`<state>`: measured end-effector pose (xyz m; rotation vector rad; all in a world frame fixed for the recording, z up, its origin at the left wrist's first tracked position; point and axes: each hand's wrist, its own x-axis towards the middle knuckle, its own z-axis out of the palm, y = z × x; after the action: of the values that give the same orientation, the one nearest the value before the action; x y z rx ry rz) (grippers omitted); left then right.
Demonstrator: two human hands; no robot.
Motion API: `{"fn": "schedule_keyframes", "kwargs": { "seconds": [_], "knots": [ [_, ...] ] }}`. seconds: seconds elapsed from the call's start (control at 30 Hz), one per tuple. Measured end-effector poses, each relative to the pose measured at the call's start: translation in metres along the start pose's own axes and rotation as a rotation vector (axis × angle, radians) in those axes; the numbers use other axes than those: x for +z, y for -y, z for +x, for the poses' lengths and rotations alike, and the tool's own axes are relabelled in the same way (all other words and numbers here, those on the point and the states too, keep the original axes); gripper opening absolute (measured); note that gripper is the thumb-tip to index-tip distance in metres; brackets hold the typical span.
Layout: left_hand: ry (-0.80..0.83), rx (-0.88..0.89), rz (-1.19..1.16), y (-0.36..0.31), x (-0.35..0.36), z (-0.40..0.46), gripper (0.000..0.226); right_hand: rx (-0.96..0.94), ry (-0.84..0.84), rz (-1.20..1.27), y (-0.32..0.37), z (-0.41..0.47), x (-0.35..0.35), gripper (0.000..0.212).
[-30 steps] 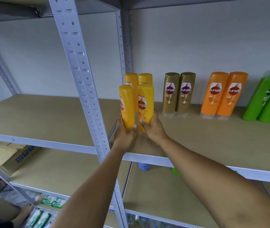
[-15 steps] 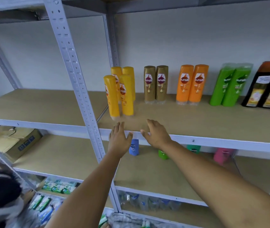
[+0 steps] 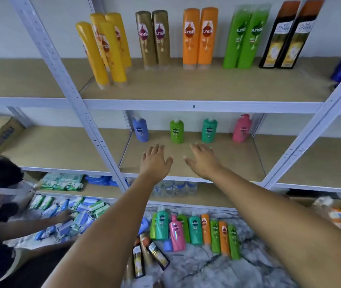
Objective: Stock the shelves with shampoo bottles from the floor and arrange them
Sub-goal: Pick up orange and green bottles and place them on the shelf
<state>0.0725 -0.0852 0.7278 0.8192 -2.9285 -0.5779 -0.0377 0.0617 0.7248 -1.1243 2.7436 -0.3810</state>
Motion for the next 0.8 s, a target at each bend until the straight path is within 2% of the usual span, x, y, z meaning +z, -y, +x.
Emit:
{"fn": "schedule_keyframes", "kwargs": {
  "seconds": [0.17,0.33,0.57,0.8],
  "knots": [
    [0.135,0.034,0.007,-0.004,0.064,-0.008,0.06,0.129,0.12,0.021,-0.043,-0.029,0.053,0.061],
    [0.275,0.052,0.029,0.011,0.164,-0.006,0.063,0.238,0.191,0.026,-0.09,-0.044,0.138,0.06],
    [0.397,0.094,0.053,0.047,0.363,-0.005,0.061,0.382,0.245,0.084,-0.182,-0.062,0.315,0.06],
    [0.454,0.105,0.025,0.069,0.564,0.011,0.06,0.502,0.288,0.132,-0.275,-0.077,0.501,0.059]
  ]
}}
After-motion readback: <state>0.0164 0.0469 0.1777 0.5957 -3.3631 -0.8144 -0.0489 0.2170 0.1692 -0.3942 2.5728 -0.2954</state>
